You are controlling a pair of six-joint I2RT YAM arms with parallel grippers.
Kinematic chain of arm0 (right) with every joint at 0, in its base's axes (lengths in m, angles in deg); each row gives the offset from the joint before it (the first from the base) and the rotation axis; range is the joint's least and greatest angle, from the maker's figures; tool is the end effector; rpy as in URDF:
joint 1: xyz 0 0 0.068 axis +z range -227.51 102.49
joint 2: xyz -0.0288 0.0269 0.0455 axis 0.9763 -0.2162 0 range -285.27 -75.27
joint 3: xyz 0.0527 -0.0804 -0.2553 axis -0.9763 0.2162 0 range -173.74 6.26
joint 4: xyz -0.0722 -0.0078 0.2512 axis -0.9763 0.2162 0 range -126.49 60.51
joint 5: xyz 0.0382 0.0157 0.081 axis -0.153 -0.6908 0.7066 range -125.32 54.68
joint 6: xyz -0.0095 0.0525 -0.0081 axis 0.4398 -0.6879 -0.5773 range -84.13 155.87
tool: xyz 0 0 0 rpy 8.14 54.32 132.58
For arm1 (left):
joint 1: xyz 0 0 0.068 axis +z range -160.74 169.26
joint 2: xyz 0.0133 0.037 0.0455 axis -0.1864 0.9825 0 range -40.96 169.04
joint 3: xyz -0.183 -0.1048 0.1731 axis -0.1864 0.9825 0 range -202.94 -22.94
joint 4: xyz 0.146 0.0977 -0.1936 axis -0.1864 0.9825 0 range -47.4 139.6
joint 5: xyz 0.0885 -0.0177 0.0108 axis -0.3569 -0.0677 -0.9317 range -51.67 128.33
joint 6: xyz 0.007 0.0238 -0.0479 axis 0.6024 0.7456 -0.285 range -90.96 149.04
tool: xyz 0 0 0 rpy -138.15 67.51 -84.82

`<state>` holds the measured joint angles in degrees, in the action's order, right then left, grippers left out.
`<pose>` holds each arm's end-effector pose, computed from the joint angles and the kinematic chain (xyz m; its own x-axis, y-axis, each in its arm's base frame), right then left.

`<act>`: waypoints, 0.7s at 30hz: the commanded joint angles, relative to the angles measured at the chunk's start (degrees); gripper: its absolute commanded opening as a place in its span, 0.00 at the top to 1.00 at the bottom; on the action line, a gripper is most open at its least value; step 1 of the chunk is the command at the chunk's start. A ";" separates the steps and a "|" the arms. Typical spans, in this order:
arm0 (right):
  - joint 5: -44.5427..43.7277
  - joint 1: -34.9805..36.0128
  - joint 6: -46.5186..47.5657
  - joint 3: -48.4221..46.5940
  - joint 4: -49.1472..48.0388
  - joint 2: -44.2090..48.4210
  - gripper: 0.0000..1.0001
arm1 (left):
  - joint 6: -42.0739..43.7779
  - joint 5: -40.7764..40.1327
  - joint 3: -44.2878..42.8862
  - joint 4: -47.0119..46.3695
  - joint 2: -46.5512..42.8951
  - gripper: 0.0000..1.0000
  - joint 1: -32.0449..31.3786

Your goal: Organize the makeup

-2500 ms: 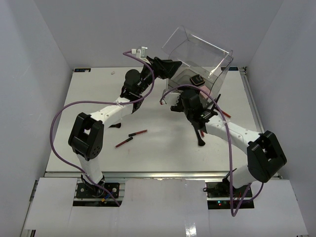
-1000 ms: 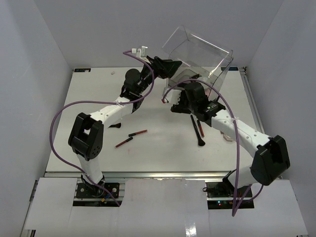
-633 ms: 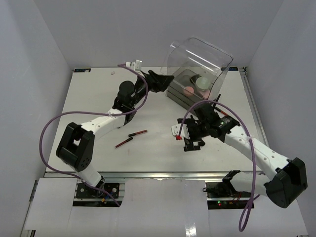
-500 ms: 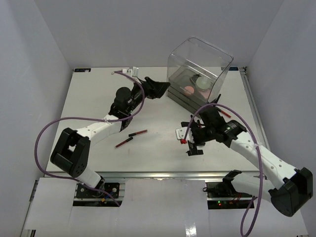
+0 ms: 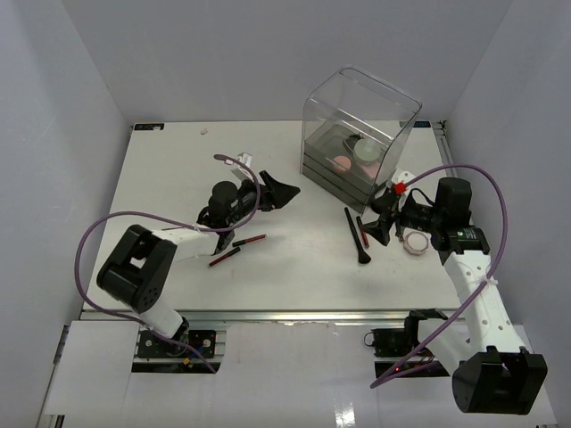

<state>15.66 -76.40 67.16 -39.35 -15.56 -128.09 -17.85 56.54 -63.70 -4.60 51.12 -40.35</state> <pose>0.1955 0.0315 0.3071 -0.0409 -0.3278 -0.9439 -0.8407 0.5218 -0.1448 0.2875 -0.1763 0.2158 -0.5831 -0.4663 -0.6653 0.4602 0.4852 -0.7435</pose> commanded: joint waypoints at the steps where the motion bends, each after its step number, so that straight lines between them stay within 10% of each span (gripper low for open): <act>1: 4.91 -5.19 -13.58 3.72 -10.71 3.10 0.12 | -7.78 8.75 -4.80 -6.84 9.36 0.18 -0.17; 21: -2.76 -8.38 -16.84 7.29 -14.60 7.15 0.17 | -21.81 2.76 -33.42 -6.72 34.63 0.42 -3.32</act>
<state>13.63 -84.31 51.20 -32.23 -27.63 -121.96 -37.47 61.72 -93.42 -12.67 85.43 -43.35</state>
